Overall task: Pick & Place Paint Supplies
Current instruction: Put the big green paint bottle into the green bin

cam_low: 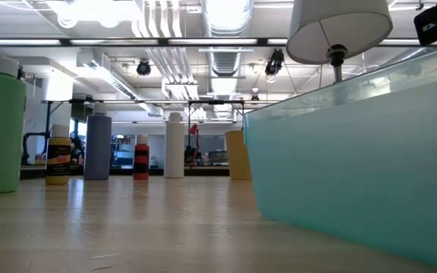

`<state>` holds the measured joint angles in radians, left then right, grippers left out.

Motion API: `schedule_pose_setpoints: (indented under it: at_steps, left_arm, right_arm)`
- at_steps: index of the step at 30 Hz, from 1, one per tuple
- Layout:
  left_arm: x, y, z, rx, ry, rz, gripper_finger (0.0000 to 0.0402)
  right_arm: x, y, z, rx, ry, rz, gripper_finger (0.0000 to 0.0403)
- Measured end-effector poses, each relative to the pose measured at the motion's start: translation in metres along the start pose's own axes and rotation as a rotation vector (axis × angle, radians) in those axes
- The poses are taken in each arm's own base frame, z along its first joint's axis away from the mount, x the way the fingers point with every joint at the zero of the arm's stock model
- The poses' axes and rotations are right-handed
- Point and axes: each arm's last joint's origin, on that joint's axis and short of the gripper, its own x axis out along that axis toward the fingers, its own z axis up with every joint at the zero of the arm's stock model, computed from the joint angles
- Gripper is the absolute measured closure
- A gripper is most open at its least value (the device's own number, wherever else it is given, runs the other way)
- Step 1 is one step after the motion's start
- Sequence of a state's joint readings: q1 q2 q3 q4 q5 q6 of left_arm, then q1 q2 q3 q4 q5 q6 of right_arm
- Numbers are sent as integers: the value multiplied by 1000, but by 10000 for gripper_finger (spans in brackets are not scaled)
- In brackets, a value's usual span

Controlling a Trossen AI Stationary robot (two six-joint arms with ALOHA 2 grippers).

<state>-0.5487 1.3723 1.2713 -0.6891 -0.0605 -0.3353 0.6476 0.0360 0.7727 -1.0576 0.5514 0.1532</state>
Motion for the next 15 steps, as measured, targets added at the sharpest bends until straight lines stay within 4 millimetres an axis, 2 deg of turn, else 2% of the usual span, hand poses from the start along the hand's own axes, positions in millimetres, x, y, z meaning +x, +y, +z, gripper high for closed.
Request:
schedule_pose_setpoints:
  at_steps: [4, 15]
  left_arm:
    - [8, -4, -2, 20, 48, -68, 134]
    - [32, -14, -7, 50, 95, -54, 140]
  right_arm:
    - [0, 0, 0, 0, 0, 0, 394]
    - [0, 0, 0, 0, 0, 0, 394]
